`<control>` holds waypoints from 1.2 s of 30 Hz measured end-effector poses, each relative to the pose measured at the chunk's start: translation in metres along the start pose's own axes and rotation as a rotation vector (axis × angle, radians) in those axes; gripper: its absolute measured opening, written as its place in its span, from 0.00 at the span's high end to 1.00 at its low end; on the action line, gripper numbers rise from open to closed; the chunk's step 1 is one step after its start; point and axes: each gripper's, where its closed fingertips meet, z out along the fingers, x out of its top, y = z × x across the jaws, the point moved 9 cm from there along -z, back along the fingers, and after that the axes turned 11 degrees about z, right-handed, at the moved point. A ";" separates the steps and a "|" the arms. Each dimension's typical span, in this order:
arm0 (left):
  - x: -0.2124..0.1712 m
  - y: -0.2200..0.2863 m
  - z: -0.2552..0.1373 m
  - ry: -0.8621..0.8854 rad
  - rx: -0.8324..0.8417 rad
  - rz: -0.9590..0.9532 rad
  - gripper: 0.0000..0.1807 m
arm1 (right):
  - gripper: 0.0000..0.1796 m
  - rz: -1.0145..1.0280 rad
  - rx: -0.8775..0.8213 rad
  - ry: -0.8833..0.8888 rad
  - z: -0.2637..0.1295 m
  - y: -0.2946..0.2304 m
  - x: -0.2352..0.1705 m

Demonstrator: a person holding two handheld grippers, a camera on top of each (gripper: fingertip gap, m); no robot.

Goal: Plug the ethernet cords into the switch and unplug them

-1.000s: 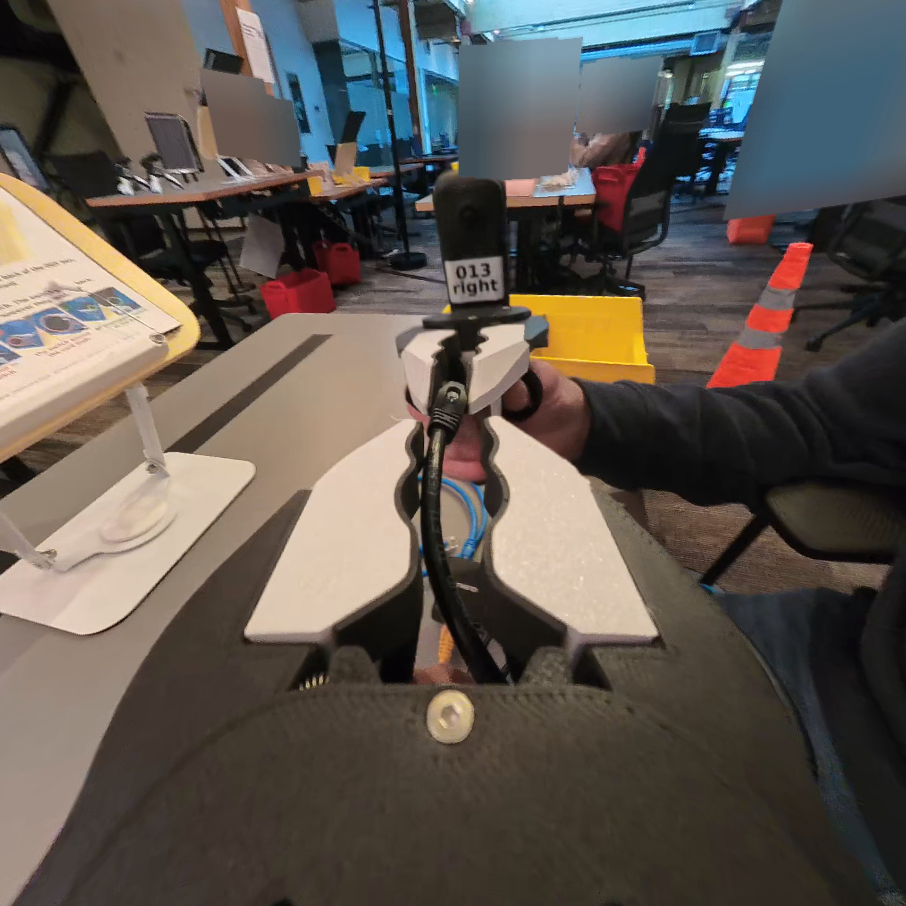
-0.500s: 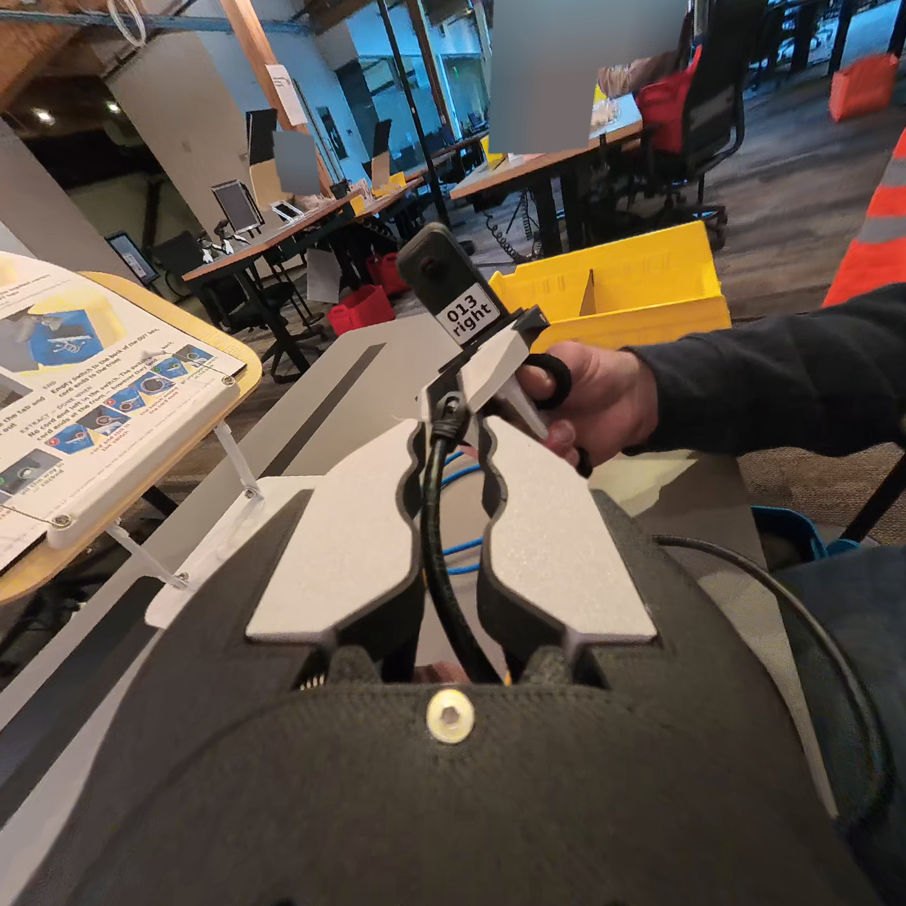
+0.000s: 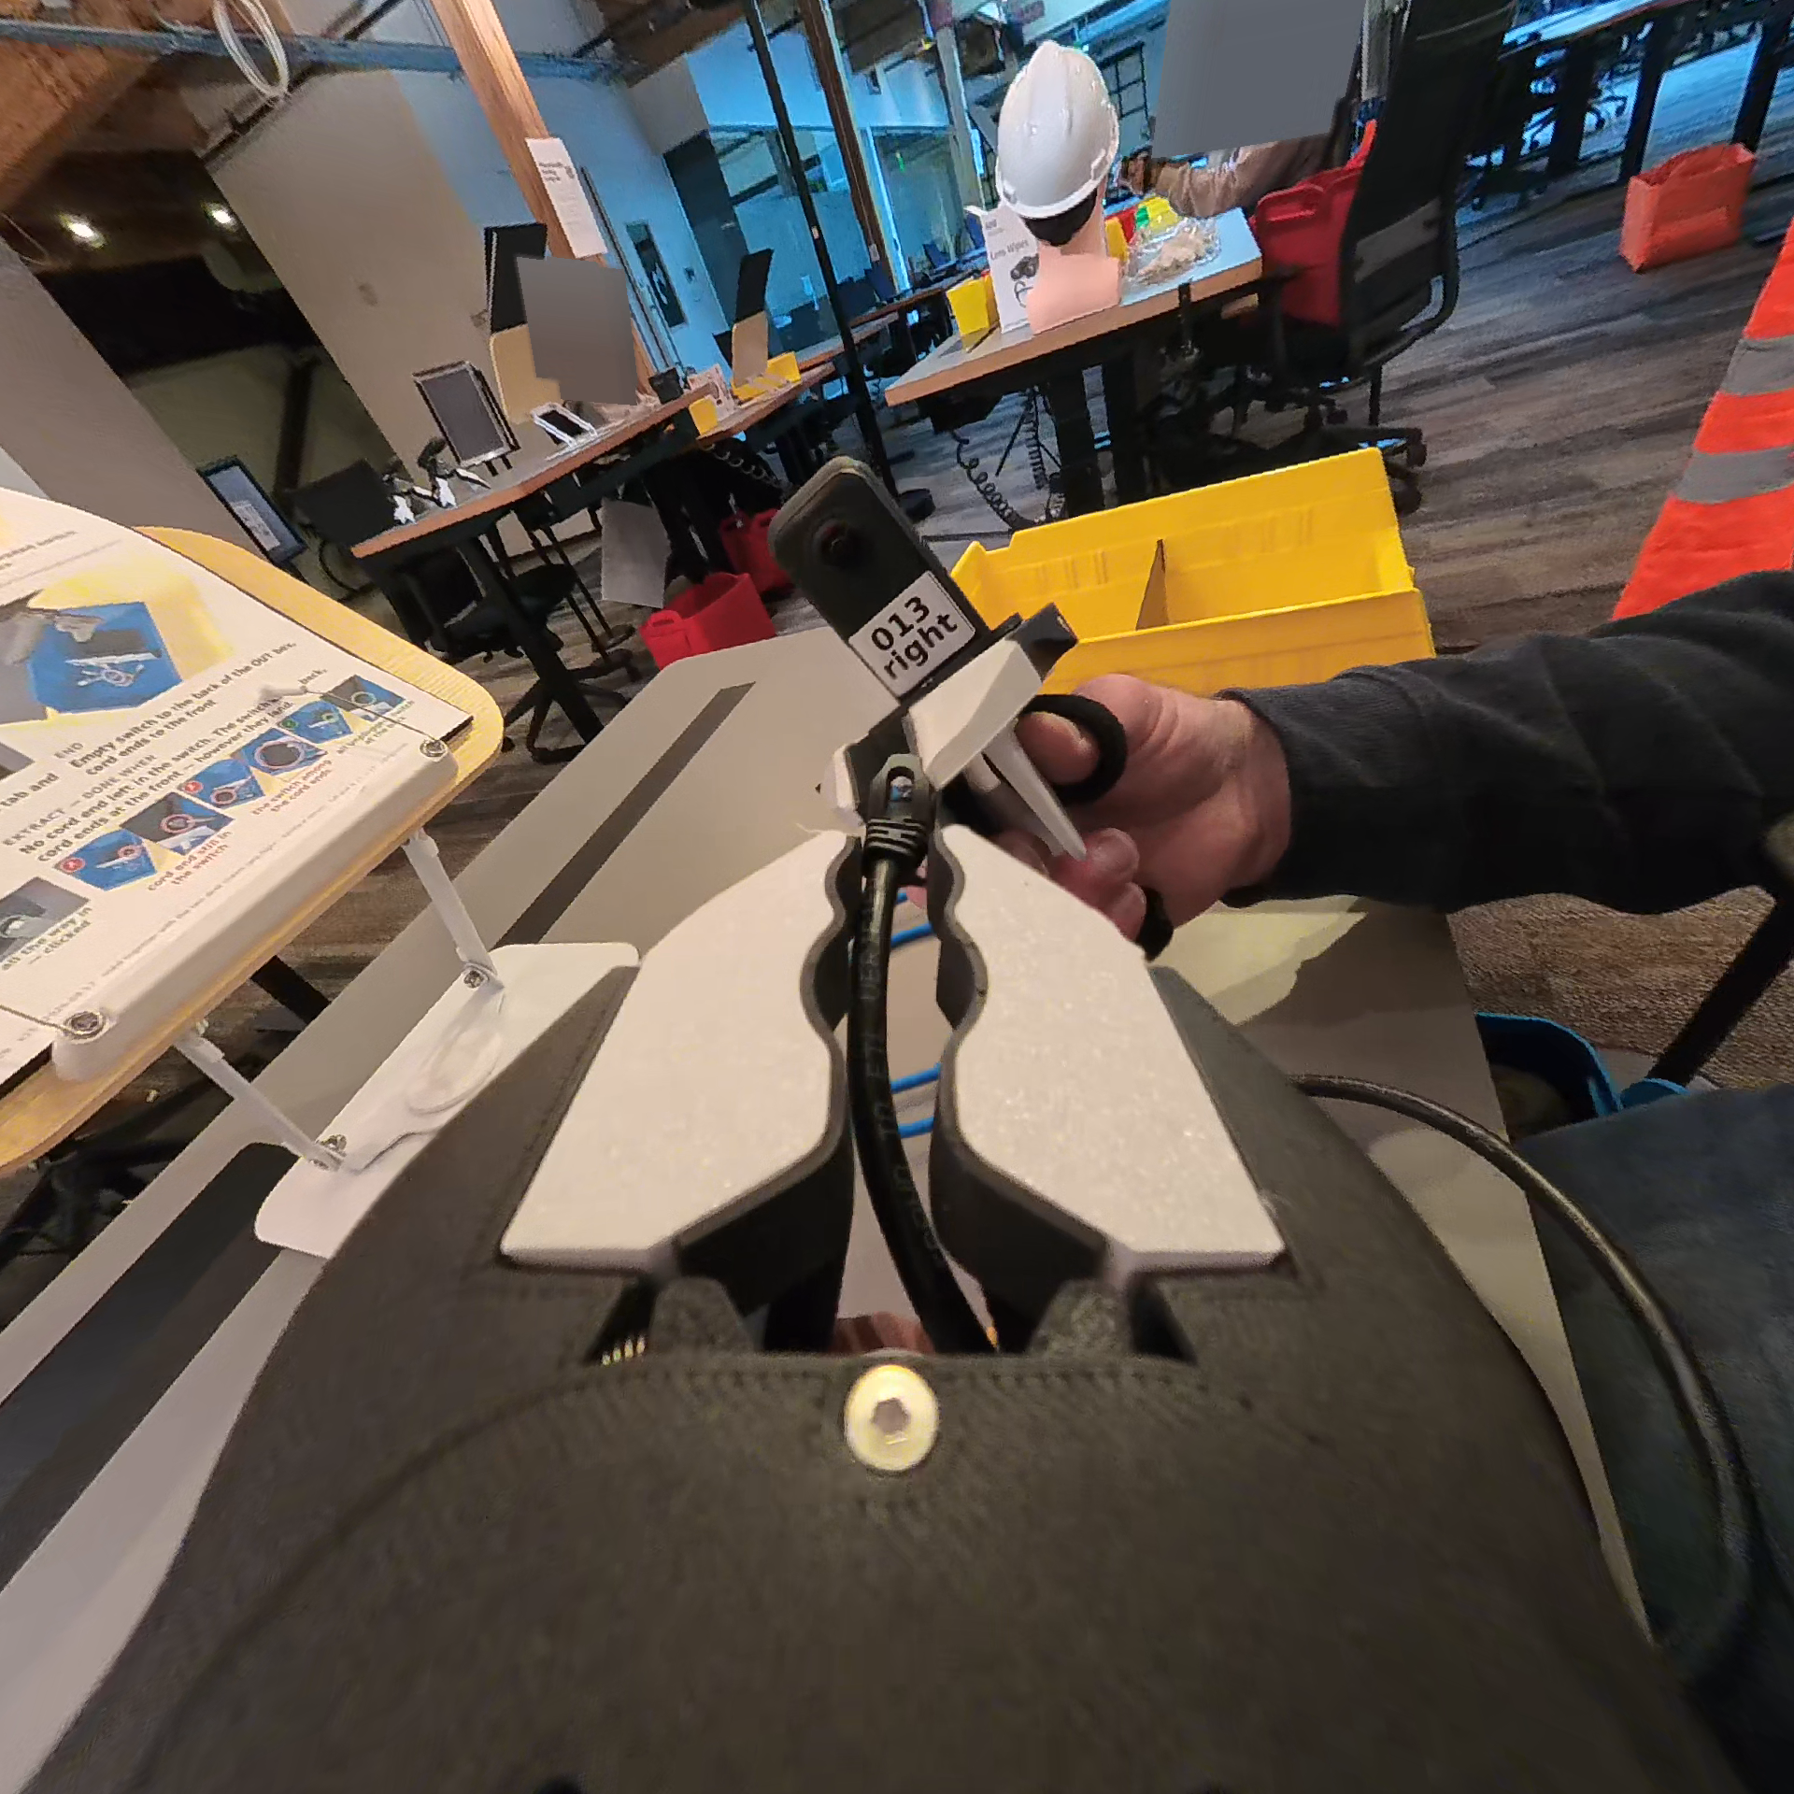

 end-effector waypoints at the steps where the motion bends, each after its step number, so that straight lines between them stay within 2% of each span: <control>1: 0.000 0.000 0.000 0.003 0.007 0.000 0.93 | 0.95 0.009 0.005 0.003 0.000 0.000 0.000; 5: 0.002 0.002 0.001 0.036 0.031 0.009 0.93 | 0.95 0.045 0.023 0.014 -0.001 0.002 -0.002; 7: 0.006 0.004 0.001 0.085 0.030 0.009 1.00 | 0.95 0.052 0.009 -0.007 0.000 0.005 -0.006; 9: 0.004 0.004 0.005 0.029 0.022 0.011 1.00 | 0.95 0.055 0.030 0.009 0.000 0.005 -0.009; 12: 0.003 0.005 0.002 0.045 0.006 0.002 1.00 | 0.95 0.035 0.008 0.002 -0.003 0.004 -0.007; 19: -0.003 0.000 0.000 0.005 0.007 -0.007 0.72 | 0.95 0.041 0.034 0.008 -0.004 0.001 -0.004; 22: -0.005 -0.002 -0.003 0.033 -0.007 -0.033 0.69 | 0.95 0.032 0.027 0.008 -0.006 0.000 -0.002; 28: -0.008 0.002 -0.005 -0.027 -0.042 0.006 0.72 | 0.95 0.019 0.028 0.055 -0.017 -0.004 0.007; 33: -0.004 0.001 0.003 0.014 -0.025 0.011 0.89 | 0.95 0.056 0.046 0.054 -0.015 0.002 -0.001; 36: -0.007 0.004 0.009 0.021 -0.015 0.009 0.89 | 0.95 0.062 0.054 0.058 -0.013 0.003 -0.003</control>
